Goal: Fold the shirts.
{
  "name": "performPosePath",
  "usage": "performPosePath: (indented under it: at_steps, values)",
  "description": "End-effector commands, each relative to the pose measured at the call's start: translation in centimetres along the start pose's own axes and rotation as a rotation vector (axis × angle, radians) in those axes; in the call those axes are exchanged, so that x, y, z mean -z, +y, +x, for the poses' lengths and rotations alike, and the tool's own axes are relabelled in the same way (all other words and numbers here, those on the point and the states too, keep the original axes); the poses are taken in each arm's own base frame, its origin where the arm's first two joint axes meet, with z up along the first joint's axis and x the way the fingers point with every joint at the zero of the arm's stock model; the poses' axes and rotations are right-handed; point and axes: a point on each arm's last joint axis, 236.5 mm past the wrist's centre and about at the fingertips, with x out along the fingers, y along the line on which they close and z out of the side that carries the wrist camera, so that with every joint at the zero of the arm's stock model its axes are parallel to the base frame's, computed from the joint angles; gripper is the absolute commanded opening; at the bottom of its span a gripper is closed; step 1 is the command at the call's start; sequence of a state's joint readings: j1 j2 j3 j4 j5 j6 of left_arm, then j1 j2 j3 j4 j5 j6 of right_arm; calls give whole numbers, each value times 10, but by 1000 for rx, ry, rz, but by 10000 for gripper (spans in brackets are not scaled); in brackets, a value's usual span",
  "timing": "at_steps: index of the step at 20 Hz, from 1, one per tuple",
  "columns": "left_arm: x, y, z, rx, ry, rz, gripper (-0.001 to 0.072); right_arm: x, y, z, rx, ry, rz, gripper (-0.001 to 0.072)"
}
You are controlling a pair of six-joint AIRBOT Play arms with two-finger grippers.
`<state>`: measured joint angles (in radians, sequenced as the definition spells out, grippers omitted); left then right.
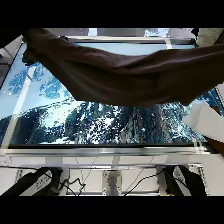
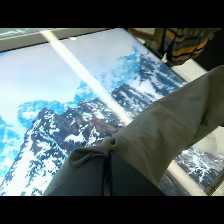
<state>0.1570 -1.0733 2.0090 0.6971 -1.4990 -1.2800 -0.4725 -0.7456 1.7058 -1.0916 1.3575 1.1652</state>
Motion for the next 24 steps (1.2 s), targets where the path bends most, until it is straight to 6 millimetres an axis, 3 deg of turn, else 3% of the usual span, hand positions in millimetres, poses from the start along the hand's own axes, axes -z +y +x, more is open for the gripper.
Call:
performPosePath:
  at_steps: [1, 3, 4, 7, 9, 12, 15, 19, 21, 24]
  values:
    - [8, -38, -25, -28, 11, -28, 5, -6, 18, -51, 36, -25, -23, 15]
    - [4, -54, -23, 16, -6, -20, 5, -15, 21, -71, 69, -65, -50, 15]
    - [-2, -51, -20, 8, -30, -18, 5, -18, 19, -75, 86, -71, -56, 15]
    - [2, -1, 3, -108, 9, -41, 6, -3, -18, -53, 179, 19, 13, 15]
    - [26, 32, 41, -108, 124, -102, 7, 17, -34, -12, 147, 123, 53, 15]
    - [66, 85, 105, -85, 276, -180, 9, 67, -46, 76, 15, 320, 162, 17]
    - [117, 135, 166, -60, 406, -224, 11, 124, -40, 160, -145, 483, 291, 19]
    - [171, 188, 228, -49, 472, -212, 11, 192, -27, 258, -225, 590, 313, 19]
    - [180, 214, 252, -83, 433, -210, 12, 215, -17, 300, -228, 585, 315, 18]
    - [181, 241, 273, -138, 364, -222, 12, 233, -1, 341, -219, 555, 307, 19]
